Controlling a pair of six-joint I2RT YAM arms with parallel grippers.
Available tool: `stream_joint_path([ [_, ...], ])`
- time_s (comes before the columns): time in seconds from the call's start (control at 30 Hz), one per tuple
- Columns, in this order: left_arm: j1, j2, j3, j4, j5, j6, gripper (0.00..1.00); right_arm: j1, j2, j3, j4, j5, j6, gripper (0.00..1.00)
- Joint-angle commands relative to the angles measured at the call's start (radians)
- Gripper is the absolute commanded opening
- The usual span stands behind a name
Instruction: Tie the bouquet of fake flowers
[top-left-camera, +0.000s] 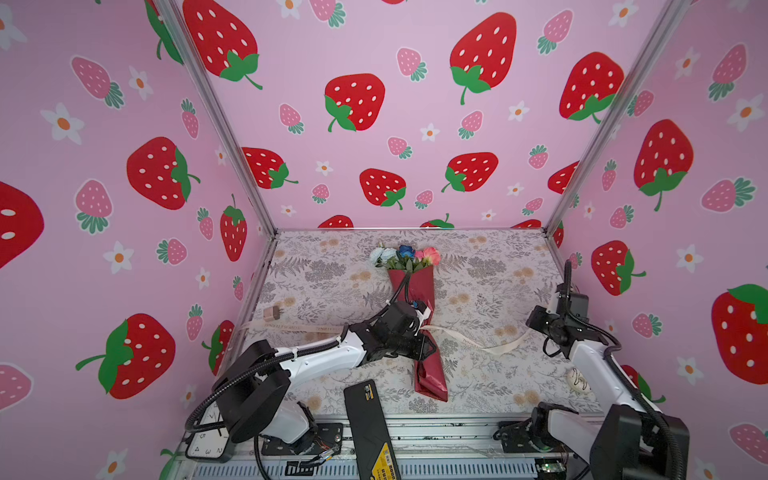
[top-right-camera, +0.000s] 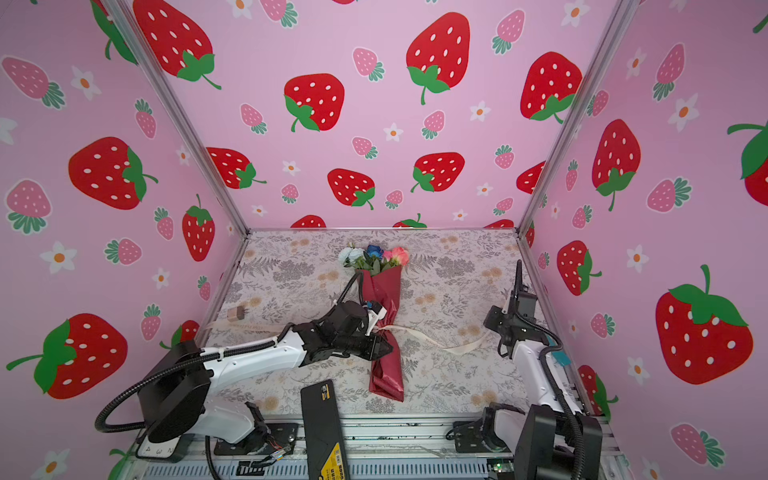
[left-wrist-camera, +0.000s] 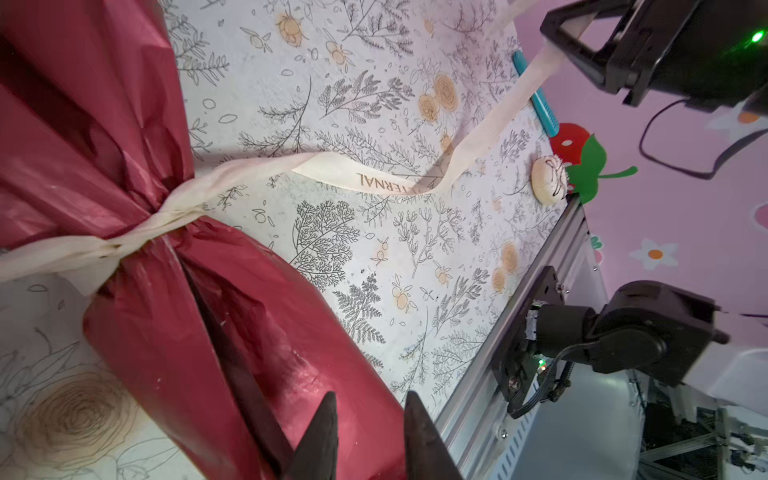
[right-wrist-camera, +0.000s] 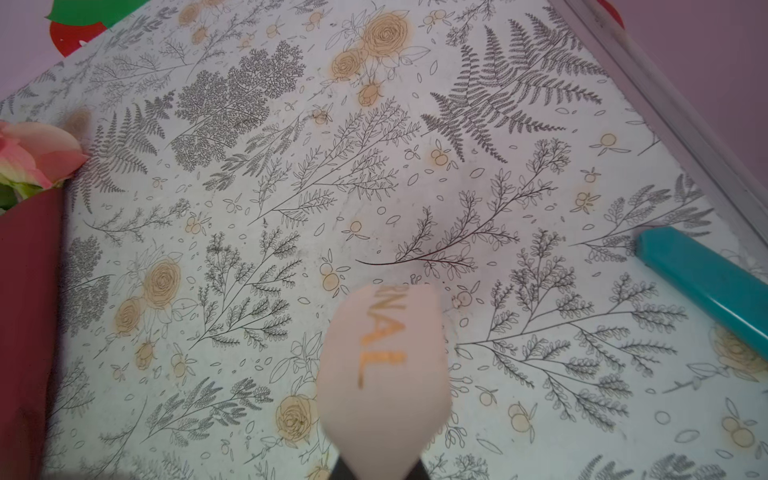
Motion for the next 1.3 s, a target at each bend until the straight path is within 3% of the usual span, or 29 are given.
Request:
stream_joint_path([
  [0.0, -0.012, 0.042, 0.022, -0.06, -0.034, 0.069, 0.26, 0.007, 0.006, -0.014, 0.0, 0.012, 0.007, 0.0],
  [0.43, -0.01, 0.168, -0.074, -0.002, -0.035, 0.085, 0.02, 0.007, 0.066, 0.012, -0.011, 0.116, 0.008, 0.0],
  [0.8, 0.003, 0.245, -0.113, 0.015, -0.053, 0.119, 0.0, -0.018, 0.121, 0.063, -0.043, 0.24, -0.026, 0.0],
  [0.87, 0.003, 0.243, -0.103, -0.002, -0.039, 0.131, 0.04, -0.026, 0.135, 0.075, -0.059, 0.27, -0.032, 0.0],
  [0.9, 0.004, 0.234, -0.095, -0.016, -0.031, 0.134, 0.13, -0.026, 0.136, 0.078, -0.064, 0.271, -0.036, 0.0],
  [1.13, 0.003, 0.065, 0.03, -0.16, -0.012, 0.191, 0.45, -0.022, 0.064, 0.07, -0.052, 0.151, -0.041, 0.04],
  [1.27, 0.006, -0.038, 0.113, -0.245, -0.06, 0.239, 0.52, -0.015, 0.035, 0.077, -0.073, 0.124, -0.037, 0.12],
])
